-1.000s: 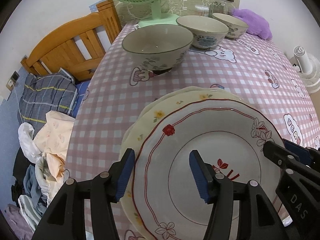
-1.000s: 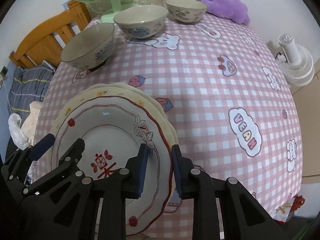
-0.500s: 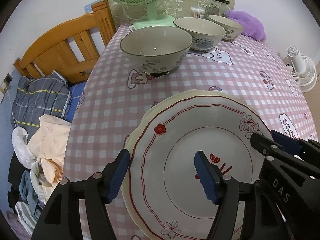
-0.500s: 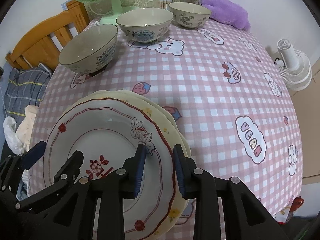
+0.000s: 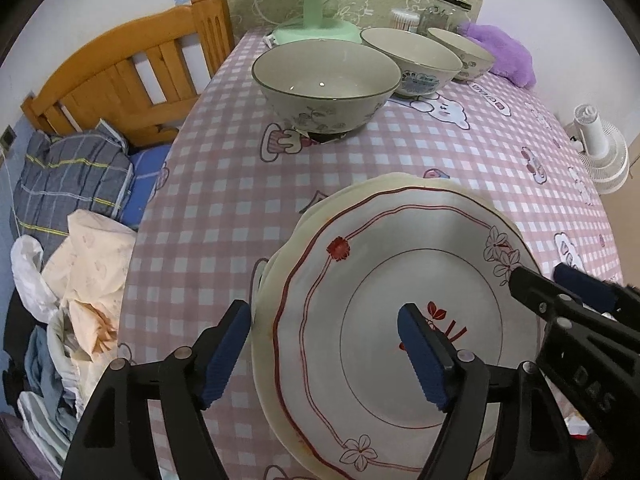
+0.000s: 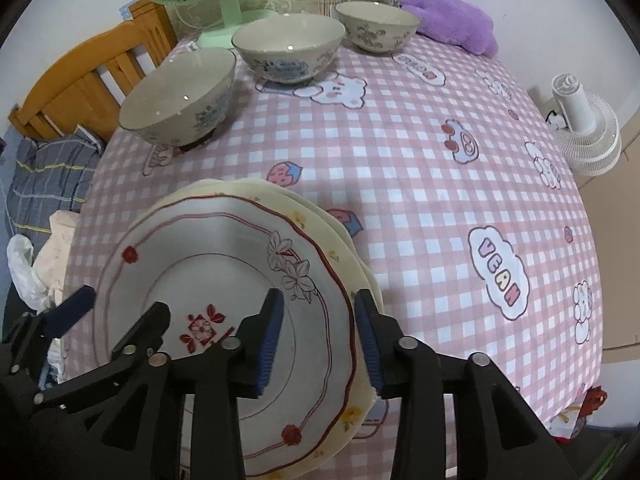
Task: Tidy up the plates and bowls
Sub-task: 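Lower the red-rimmed plate onto the yellow-flower plates and open the right gripper, then move the right gripper to a grey-green bowl and grasp its rim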
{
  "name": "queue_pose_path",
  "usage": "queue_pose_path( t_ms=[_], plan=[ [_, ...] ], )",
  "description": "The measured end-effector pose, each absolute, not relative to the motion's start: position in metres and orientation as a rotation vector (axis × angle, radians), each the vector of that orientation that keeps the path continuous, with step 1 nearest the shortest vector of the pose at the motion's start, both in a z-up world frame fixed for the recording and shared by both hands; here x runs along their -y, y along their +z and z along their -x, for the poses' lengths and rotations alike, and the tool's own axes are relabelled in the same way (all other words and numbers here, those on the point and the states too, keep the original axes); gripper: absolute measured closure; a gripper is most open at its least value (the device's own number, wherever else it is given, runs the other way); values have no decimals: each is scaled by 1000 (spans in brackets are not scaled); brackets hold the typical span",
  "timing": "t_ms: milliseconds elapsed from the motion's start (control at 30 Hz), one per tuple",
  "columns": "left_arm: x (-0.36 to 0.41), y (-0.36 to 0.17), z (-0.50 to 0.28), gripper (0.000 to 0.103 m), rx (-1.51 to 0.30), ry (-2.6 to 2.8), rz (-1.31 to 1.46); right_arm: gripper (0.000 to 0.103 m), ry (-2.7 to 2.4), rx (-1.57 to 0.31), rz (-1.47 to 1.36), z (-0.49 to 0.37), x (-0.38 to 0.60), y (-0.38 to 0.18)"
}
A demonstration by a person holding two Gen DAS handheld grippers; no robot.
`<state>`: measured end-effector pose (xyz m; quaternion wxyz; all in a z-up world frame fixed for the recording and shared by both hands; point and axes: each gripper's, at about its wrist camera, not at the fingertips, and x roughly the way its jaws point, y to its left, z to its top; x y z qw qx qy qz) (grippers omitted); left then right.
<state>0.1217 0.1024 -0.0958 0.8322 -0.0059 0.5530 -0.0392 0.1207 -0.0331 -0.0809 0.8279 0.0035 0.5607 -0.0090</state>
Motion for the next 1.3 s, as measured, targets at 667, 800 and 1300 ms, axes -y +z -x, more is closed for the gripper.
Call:
queue_pose_path(
  t_ms=[667, 800, 1300],
  plan=[
    [-130, -54, -236, 18, -1013, 71, 42, 29, 127, -1014, -25, -236, 1, -33],
    [-134, -62, -260, 22, -1014, 101, 34, 36, 130, -1023, -45, -267, -8, -42],
    [-139, -103, -302, 68, -1112, 162, 70, 81, 142, -1119, -13, -325, -28, -90]
  ],
)
